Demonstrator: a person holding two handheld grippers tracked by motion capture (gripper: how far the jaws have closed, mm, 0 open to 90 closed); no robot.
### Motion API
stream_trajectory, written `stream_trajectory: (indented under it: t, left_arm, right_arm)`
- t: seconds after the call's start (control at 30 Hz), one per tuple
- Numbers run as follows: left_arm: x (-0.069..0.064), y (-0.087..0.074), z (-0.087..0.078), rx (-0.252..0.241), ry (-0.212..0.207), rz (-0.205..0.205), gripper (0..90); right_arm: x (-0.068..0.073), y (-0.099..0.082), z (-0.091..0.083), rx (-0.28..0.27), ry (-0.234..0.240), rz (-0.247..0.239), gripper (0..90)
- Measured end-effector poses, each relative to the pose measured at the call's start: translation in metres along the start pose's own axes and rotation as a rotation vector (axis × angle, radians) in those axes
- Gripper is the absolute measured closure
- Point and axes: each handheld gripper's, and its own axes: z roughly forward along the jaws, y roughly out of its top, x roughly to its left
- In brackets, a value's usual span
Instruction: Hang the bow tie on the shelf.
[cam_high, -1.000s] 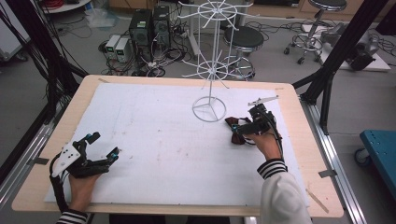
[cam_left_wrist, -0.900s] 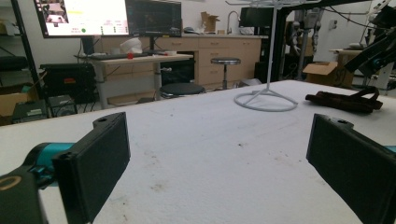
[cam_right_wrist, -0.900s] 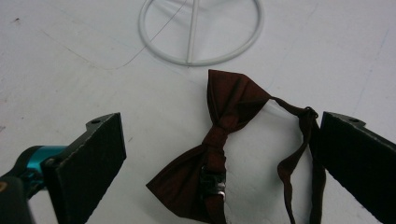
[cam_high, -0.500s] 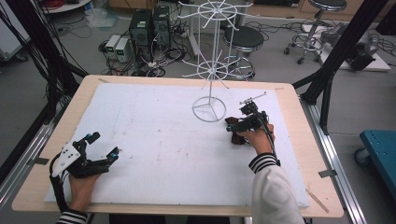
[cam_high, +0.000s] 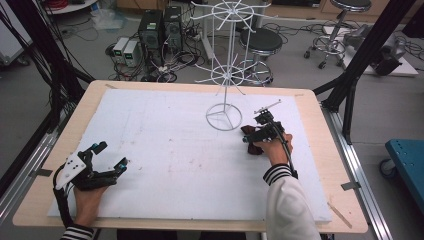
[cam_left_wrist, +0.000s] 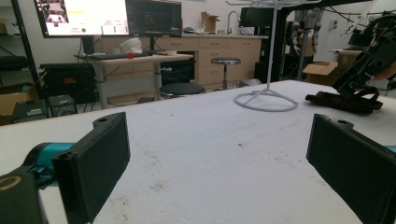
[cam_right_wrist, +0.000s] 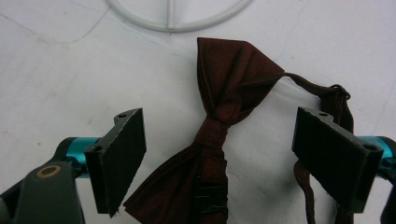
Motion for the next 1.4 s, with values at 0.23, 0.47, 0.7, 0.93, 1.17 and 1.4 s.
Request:
stream_trajectory:
  t: [0.23,0.47,0.7,0.93,1.17,1.4]
  left_arm:
    - [0.000,0.000,0.000,0.000,0.000,0.000,6.6]
    - [0.000,0.000,0.000,0.000,0.000,-0.001,6.5]
    - [0.000,0.000,0.000,0.000,-0.001,0.000,6.6]
    - [0.000,0.000,0.000,0.000,-0.001,0.000,6.5]
    - [0.000,0.000,0.000,0.000,-0.001,0.000,6.5]
    - [0.000,0.000,0.000,0.000,0.000,0.000,6.5]
  right_arm:
    - [0.003,0.000,0.010,0.063,0.006,0.013,25.6]
    - [0.005,0.002,0.012,0.065,-0.001,-0.008,40.3]
    - [0.004,0.002,0.014,0.091,-0.010,0.012,68.2]
    - [0.003,0.001,0.014,0.091,0.002,0.013,76.7]
    - [0.002,0.000,0.013,0.085,0.012,0.011,77.3]
    - [0.000,-0.003,0.010,0.064,0.014,0.009,77.2]
